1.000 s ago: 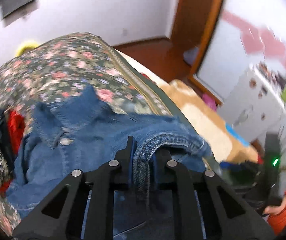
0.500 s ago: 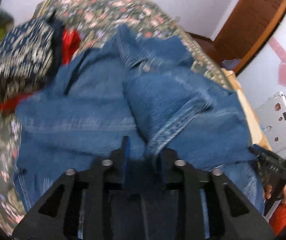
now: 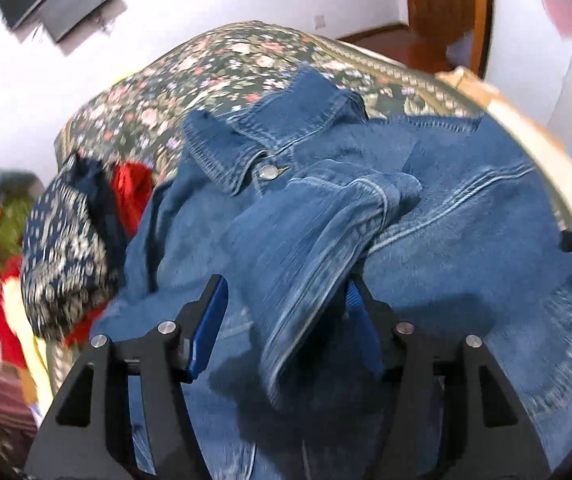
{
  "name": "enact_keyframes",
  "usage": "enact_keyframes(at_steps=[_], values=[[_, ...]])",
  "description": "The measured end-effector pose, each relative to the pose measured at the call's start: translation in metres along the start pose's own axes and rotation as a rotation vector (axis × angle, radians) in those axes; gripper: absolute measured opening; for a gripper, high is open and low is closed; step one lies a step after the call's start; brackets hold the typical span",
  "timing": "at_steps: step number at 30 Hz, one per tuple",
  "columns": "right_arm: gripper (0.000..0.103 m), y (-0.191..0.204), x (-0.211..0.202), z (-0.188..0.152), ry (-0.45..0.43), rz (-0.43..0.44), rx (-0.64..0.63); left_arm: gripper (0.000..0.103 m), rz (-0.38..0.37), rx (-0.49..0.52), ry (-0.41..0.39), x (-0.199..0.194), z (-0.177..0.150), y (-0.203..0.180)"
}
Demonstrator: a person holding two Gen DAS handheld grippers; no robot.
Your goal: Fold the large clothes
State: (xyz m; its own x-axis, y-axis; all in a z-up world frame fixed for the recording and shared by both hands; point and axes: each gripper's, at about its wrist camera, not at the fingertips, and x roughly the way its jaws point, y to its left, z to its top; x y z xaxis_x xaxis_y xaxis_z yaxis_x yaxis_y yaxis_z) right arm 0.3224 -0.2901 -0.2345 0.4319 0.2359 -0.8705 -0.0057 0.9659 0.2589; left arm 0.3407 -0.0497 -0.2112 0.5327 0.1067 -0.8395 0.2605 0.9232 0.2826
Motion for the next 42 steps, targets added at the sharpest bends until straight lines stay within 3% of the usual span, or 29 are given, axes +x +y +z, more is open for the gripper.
enact_keyframes(at_steps=[5, 8, 10, 12, 16, 22, 26, 29, 31, 36, 40, 42], values=[[0.071, -0.001, 0.001, 0.000, 0.000, 0.004, 0.001, 0.059, 0.053, 0.059, 0.010, 0.025, 0.024, -0.014], [0.071, -0.003, 0.001, -0.001, -0.001, 0.010, 0.006, 0.041, 0.060, 0.051, -0.020, 0.025, 0.036, -0.009], [0.071, -0.003, 0.001, -0.001, 0.000, 0.011, 0.007, 0.017, 0.037, 0.008, -0.030, 0.025, 0.040, 0.005], [0.071, -0.002, 0.001, -0.001, -0.001, 0.010, 0.003, 0.005, 0.011, -0.059, -0.036, 0.020, 0.041, 0.024], [0.073, -0.001, 0.001, 0.001, 0.005, 0.016, -0.006, 0.005, -0.146, -0.282, -0.070, 0.003, 0.032, 0.077], [0.086, 0.009, 0.006, -0.002, -0.004, 0.018, -0.066, 0.009, -0.401, -0.630, -0.083, -0.004, -0.026, 0.136], [0.088, 0.012, 0.008, -0.002, -0.004, 0.010, -0.082, 0.013, -0.476, -0.750, -0.036, 0.010, -0.067, 0.141], [0.088, 0.010, 0.007, -0.002, -0.003, 0.017, -0.079, 0.019, -0.541, -0.853, -0.043, 0.014, -0.090, 0.149], [0.089, 0.010, 0.008, -0.003, -0.002, 0.016, -0.080, 0.024, -0.565, -0.902, -0.052, 0.015, -0.102, 0.152], [0.089, 0.012, 0.008, -0.004, -0.001, 0.004, -0.088, 0.024, -0.542, -0.944, -0.078, 0.012, -0.120, 0.157], [0.089, 0.013, 0.008, -0.004, -0.001, -0.004, -0.088, 0.023, -0.576, -1.002, -0.067, 0.019, -0.140, 0.169], [0.089, 0.013, 0.008, -0.004, -0.002, -0.008, -0.088, 0.022, -0.493, -0.956, -0.056, 0.015, -0.140, 0.168]])
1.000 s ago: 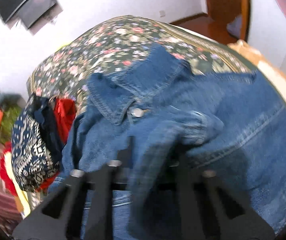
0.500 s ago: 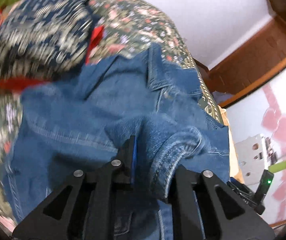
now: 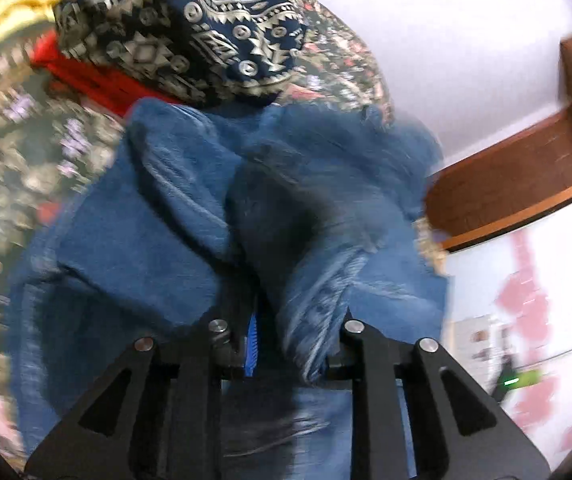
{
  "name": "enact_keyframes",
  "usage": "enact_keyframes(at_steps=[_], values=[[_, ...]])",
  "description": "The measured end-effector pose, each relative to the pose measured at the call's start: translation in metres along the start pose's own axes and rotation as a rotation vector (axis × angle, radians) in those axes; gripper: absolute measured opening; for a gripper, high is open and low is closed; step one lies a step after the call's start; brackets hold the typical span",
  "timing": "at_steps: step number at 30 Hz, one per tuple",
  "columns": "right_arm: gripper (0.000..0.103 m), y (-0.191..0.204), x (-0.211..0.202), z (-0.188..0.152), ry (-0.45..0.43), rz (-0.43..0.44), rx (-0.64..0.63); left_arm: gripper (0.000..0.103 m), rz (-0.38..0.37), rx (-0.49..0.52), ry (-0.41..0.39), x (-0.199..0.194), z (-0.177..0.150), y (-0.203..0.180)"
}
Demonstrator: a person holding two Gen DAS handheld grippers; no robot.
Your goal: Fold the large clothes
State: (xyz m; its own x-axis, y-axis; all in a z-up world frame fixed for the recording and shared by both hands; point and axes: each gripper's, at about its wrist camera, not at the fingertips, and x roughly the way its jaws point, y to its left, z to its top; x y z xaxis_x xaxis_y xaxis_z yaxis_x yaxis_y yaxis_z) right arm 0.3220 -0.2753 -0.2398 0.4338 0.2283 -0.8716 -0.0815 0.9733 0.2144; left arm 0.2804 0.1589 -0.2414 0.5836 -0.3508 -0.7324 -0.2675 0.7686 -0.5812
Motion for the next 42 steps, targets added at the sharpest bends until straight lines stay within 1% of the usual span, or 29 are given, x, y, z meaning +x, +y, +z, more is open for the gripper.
enact_keyframes(at_steps=[2, 4, 5, 7, 8, 10, 12, 14, 16, 17, 18, 21, 22, 23, 24, 25, 26, 28, 29, 31, 33, 34, 35, 37, 38, 40, 42], values=[[0.089, 0.000, 0.000, 0.000, -0.001, -0.005, 0.003, 0.022, 0.031, 0.019, -0.035, -0.007, 0.000, -0.001], [0.089, 0.001, -0.001, 0.000, 0.000, -0.013, 0.005, 0.020, 0.006, -0.001, -0.033, -0.009, 0.003, 0.002], [0.089, 0.001, -0.001, 0.001, 0.002, -0.016, 0.006, 0.020, 0.014, -0.003, -0.038, -0.010, 0.005, 0.002], [0.089, 0.002, -0.003, 0.003, 0.007, -0.023, 0.006, 0.019, 0.049, 0.026, -0.054, -0.015, 0.011, -0.003], [0.089, 0.002, -0.004, 0.004, 0.006, -0.024, 0.009, 0.018, 0.053, 0.042, -0.064, -0.018, 0.013, -0.007], [0.088, 0.002, -0.007, 0.005, 0.004, -0.025, 0.013, 0.015, 0.078, 0.102, -0.097, -0.027, 0.017, -0.024], [0.088, 0.003, -0.014, 0.009, -0.008, -0.024, 0.012, 0.014, 0.110, 0.185, -0.133, -0.033, 0.021, -0.039], [0.088, 0.007, -0.022, 0.012, -0.032, -0.023, 0.003, 0.014, 0.126, 0.272, -0.185, -0.047, 0.023, -0.059], [0.088, 0.013, -0.032, 0.016, -0.065, -0.012, -0.010, 0.014, 0.140, 0.320, -0.222, -0.056, 0.024, -0.067], [0.088, 0.017, -0.035, 0.018, -0.079, -0.003, -0.016, 0.014, 0.149, 0.330, -0.230, -0.059, 0.025, -0.067], [0.088, 0.021, -0.038, 0.020, -0.089, 0.008, -0.023, 0.015, 0.165, 0.331, -0.222, -0.055, 0.027, -0.066], [0.088, 0.032, -0.034, 0.021, -0.083, 0.034, -0.044, 0.022, 0.258, 0.309, -0.145, -0.033, 0.029, -0.048], [0.088, 0.035, -0.029, 0.020, -0.071, 0.037, -0.054, 0.025, 0.288, 0.290, -0.104, -0.023, 0.028, -0.038], [0.088, 0.037, -0.025, 0.019, -0.057, 0.036, -0.062, 0.028, 0.297, 0.276, -0.079, -0.016, 0.026, -0.032], [0.088, 0.039, -0.020, 0.017, -0.042, 0.035, -0.070, 0.035, 0.310, 0.260, -0.053, -0.011, 0.023, -0.023], [0.088, 0.042, -0.012, 0.014, -0.015, 0.033, -0.081, 0.046, 0.331, 0.250, -0.043, -0.010, 0.018, -0.016], [0.088, 0.043, -0.006, 0.011, 0.004, 0.032, -0.086, 0.052, 0.361, 0.246, -0.048, -0.012, 0.013, -0.010], [0.089, 0.043, -0.003, 0.009, 0.000, 0.034, -0.069, 0.068, 0.428, 0.237, -0.067, -0.016, 0.008, 0.004], [0.089, 0.041, -0.003, 0.010, 0.004, 0.041, -0.061, 0.071, 0.442, 0.227, -0.067, -0.019, 0.007, 0.011], [0.089, 0.038, -0.004, 0.012, 0.021, 0.062, -0.049, 0.074, 0.469, 0.206, -0.060, -0.024, 0.007, 0.024], [0.089, 0.035, -0.004, 0.015, 0.035, 0.079, -0.026, 0.079, 0.445, 0.191, -0.042, -0.031, 0.008, 0.035], [0.089, 0.035, -0.004, 0.015, 0.037, 0.081, -0.020, 0.080, 0.434, 0.186, -0.040, -0.035, 0.009, 0.038], [0.089, 0.034, -0.004, 0.017, 0.041, 0.081, -0.014, 0.080, 0.438, 0.190, -0.038, -0.037, 0.009, 0.038], [0.089, 0.034, -0.005, 0.018, 0.037, 0.075, -0.013, 0.080, 0.507, 0.220, -0.060, -0.044, 0.013, 0.034], [0.089, 0.034, -0.006, 0.019, 0.033, 0.072, -0.013, 0.080, 0.519, 0.237, -0.073, -0.045, 0.016, 0.033], [0.089, 0.035, -0.008, 0.021, 0.023, 0.071, -0.012, 0.080, 0.508, 0.250, -0.099, -0.054, 0.023, 0.030], [0.089, 0.033, -0.010, 0.024, 0.014, 0.070, -0.006, 0.080, 0.503, 0.255, -0.110, -0.059, 0.032, 0.031]])
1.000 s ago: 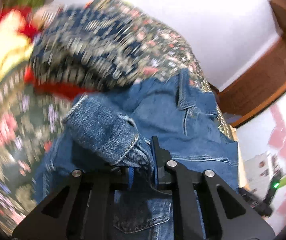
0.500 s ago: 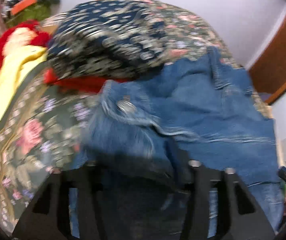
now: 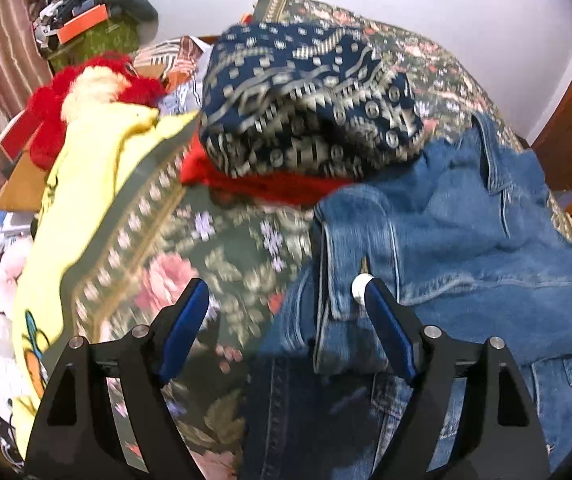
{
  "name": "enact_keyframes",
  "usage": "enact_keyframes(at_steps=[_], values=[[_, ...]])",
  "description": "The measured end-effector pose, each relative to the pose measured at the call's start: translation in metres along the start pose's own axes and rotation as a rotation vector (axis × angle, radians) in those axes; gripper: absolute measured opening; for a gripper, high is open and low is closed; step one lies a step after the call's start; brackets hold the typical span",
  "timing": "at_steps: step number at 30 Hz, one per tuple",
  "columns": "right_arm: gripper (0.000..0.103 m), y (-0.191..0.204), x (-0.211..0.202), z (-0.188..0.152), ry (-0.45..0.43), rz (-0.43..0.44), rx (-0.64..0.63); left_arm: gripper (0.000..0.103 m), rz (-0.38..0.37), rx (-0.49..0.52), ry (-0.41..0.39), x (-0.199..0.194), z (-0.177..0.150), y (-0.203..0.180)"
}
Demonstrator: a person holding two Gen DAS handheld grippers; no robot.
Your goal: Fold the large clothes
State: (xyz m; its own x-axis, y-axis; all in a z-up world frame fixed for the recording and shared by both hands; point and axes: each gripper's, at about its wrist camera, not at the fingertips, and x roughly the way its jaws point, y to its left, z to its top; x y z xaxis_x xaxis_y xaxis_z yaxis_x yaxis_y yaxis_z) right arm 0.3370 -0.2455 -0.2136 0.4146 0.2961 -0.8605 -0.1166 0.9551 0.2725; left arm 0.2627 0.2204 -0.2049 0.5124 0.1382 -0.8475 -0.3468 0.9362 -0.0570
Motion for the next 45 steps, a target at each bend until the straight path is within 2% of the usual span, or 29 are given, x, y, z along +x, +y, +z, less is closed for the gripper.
enact_keyframes(at_steps=[2, 5, 8, 12, 17, 21, 24, 26, 27, 29, 31, 34, 36, 40, 45], values=[[0.089, -0.002, -0.001, 0.005, -0.009, -0.001, 0.012, 0.081, -0.032, 0.001, -0.001, 0.005, 0.009, 0.003], [0.089, -0.008, 0.004, 0.014, -0.006, 0.014, 0.055, 0.086, -0.158, -0.020, 0.040, 0.025, 0.012, 0.008], [0.089, -0.015, 0.012, 0.021, 0.012, 0.028, 0.101, 0.086, -0.203, -0.024, 0.108, 0.051, 0.011, 0.005], [0.089, -0.023, 0.029, 0.031, 0.054, 0.051, 0.152, 0.090, -0.284, -0.071, 0.118, 0.072, 0.021, 0.007], [0.089, -0.029, 0.049, 0.049, 0.075, 0.101, 0.204, 0.090, -0.358, -0.104, 0.178, 0.108, 0.040, 0.000], [0.088, -0.028, 0.062, 0.065, 0.072, 0.128, 0.202, 0.090, -0.368, -0.068, 0.201, 0.126, 0.050, -0.017], [0.075, -0.026, 0.073, 0.076, 0.072, 0.129, 0.194, 0.079, -0.377, -0.051, 0.194, 0.128, 0.056, -0.028], [0.052, -0.021, 0.080, 0.082, 0.076, 0.146, 0.184, 0.068, -0.352, -0.065, 0.188, 0.130, 0.058, -0.029], [0.048, -0.019, 0.084, 0.084, 0.081, 0.139, 0.180, 0.060, -0.339, -0.071, 0.186, 0.132, 0.058, -0.029], [0.021, -0.019, 0.088, 0.087, 0.083, 0.124, 0.186, 0.054, -0.354, -0.098, 0.191, 0.134, 0.057, -0.026], [0.012, -0.022, 0.085, 0.087, 0.075, 0.145, 0.211, 0.041, -0.374, -0.121, 0.199, 0.130, 0.055, -0.023], [0.008, -0.019, 0.064, 0.090, -0.002, 0.155, 0.188, 0.025, -0.380, -0.134, 0.198, 0.116, 0.053, -0.025], [0.008, -0.013, 0.046, 0.094, -0.056, 0.153, 0.149, 0.017, -0.381, -0.108, 0.186, 0.099, 0.054, -0.031], [0.007, -0.001, 0.013, 0.106, -0.134, 0.152, 0.076, 0.014, -0.378, -0.011, 0.129, 0.053, 0.060, -0.058], [0.007, 0.004, -0.015, 0.125, -0.182, 0.159, 0.037, 0.013, -0.395, 0.060, 0.044, 0.003, 0.072, -0.091]])
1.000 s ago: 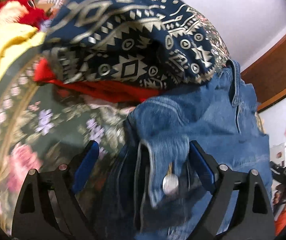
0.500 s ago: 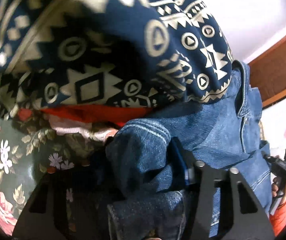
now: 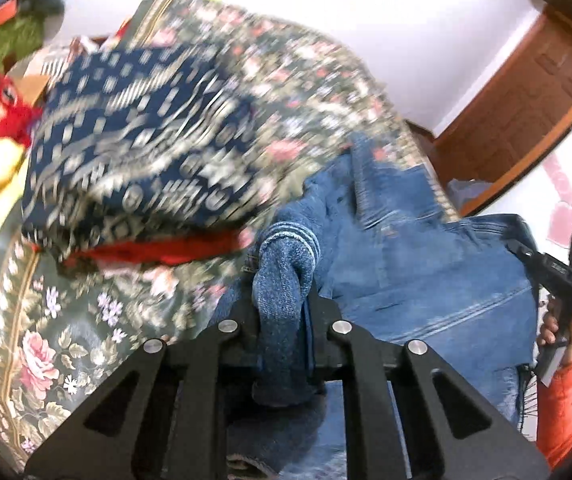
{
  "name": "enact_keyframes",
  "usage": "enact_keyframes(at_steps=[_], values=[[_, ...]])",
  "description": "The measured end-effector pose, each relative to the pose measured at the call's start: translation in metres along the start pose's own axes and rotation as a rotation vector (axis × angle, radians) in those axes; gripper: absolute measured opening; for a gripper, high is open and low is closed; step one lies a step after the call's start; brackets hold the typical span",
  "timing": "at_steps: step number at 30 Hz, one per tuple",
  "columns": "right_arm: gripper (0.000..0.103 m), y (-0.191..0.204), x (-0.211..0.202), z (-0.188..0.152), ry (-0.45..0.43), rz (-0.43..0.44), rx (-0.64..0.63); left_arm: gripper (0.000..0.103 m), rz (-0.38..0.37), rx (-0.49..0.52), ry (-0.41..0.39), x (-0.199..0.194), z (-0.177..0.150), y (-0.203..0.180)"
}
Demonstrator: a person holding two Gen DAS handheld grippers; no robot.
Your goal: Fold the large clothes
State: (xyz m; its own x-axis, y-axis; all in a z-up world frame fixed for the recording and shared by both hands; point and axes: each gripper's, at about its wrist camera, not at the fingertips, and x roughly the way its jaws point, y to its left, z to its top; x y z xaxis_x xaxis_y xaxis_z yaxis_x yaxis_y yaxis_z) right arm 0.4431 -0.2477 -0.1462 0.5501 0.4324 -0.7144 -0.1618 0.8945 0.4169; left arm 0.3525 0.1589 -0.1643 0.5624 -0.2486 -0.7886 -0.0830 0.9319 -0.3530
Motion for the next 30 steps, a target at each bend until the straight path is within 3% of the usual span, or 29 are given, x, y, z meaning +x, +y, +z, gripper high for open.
enact_keyframes(at_steps=[4, 10, 16, 19, 22, 26, 30], values=[[0.007, 0.001, -0.012, 0.026, -0.028, -0.007, -0.025, 0.012, -0.034, 0.025, -0.046, -0.021, 0.020, -0.022], [0.007, 0.010, -0.004, 0.065, -0.061, -0.052, -0.076, 0.012, -0.049, 0.023, -0.050, -0.010, 0.053, -0.047], [0.007, -0.007, 0.051, 0.093, -0.015, -0.161, -0.084, 0.013, 0.081, -0.011, -0.035, 0.044, 0.085, -0.038], [0.007, -0.029, 0.085, 0.094, 0.041, -0.212, -0.061, 0.014, 0.162, -0.010, -0.018, 0.067, 0.092, -0.024], [0.009, -0.050, 0.112, 0.087, 0.107, -0.237, -0.028, 0.018, 0.194, -0.031, 0.025, 0.091, 0.099, -0.004], [0.022, -0.064, 0.131, 0.068, 0.162, -0.288, -0.031, 0.021, 0.151, -0.067, 0.060, 0.099, 0.102, 0.009], [0.031, -0.069, 0.119, 0.061, 0.170, -0.285, -0.029, 0.031, 0.184, 0.008, 0.050, 0.087, 0.104, -0.002]])
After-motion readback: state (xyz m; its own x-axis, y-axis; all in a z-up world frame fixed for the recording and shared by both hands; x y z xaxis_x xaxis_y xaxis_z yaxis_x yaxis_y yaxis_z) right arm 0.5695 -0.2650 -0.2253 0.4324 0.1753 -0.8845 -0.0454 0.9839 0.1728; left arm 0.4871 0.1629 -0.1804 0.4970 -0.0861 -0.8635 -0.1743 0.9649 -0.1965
